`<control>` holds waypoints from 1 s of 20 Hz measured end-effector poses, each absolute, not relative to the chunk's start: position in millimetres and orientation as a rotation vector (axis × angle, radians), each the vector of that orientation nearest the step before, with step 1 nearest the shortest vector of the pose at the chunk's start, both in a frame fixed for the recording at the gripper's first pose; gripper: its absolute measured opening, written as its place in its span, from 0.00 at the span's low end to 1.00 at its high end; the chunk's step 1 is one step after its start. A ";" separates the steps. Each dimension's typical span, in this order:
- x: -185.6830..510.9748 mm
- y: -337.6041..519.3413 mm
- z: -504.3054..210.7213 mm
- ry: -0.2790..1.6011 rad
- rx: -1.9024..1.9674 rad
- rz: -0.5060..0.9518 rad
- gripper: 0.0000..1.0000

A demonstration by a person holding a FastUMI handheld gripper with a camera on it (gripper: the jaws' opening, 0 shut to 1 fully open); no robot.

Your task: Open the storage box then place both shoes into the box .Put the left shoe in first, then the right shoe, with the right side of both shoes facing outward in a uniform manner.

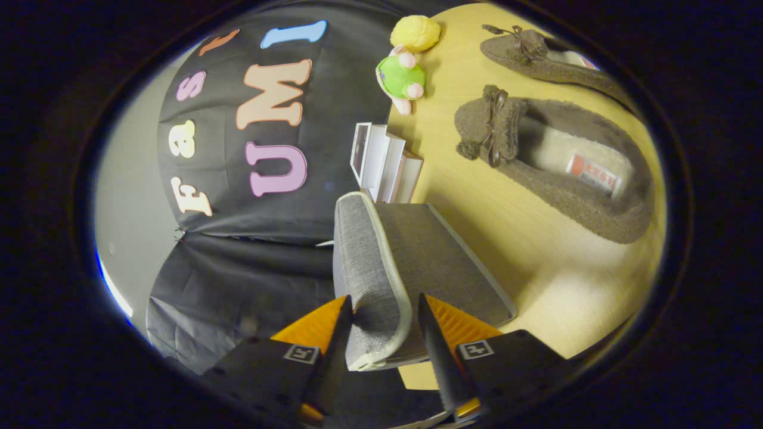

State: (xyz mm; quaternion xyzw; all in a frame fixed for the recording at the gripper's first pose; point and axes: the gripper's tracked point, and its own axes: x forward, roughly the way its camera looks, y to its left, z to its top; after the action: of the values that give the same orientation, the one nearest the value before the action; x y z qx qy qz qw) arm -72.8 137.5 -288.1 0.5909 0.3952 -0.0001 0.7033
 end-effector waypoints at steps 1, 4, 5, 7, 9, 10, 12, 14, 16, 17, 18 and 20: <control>-70.9 139.9 -289.3 0.890 1.300 0.013 0.67; -69.4 144.4 -283.1 0.877 1.271 0.024 0.43; -62.8 136.7 -279.4 0.871 1.274 0.033 0.32; -65.4 139.6 -272.9 0.884 1.236 0.070 0.11; -67.8 150.4 -259.7 0.883 1.179 0.134 0.09; -70.1 155.4 -248.7 0.879 1.152 0.174 0.08; -65.2 164.6 -225.3 0.861 1.100 0.246 0.05; -58.6 173.2 -202.9 0.839 1.066 0.298 0.06; -51.5 182.9 -183.8 0.827 1.058 0.338 0.07; -48.2 188.6 -175.8 0.823 1.050 0.357 0.08; -46.6 196.7 -167.3 0.821 1.036 0.377 0.08; -41.7 210.9 -152.2 0.822 1.000 0.423 0.09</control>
State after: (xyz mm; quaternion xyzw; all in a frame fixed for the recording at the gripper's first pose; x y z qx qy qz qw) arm -41.7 210.9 -152.2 0.4621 0.3798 0.1956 0.7771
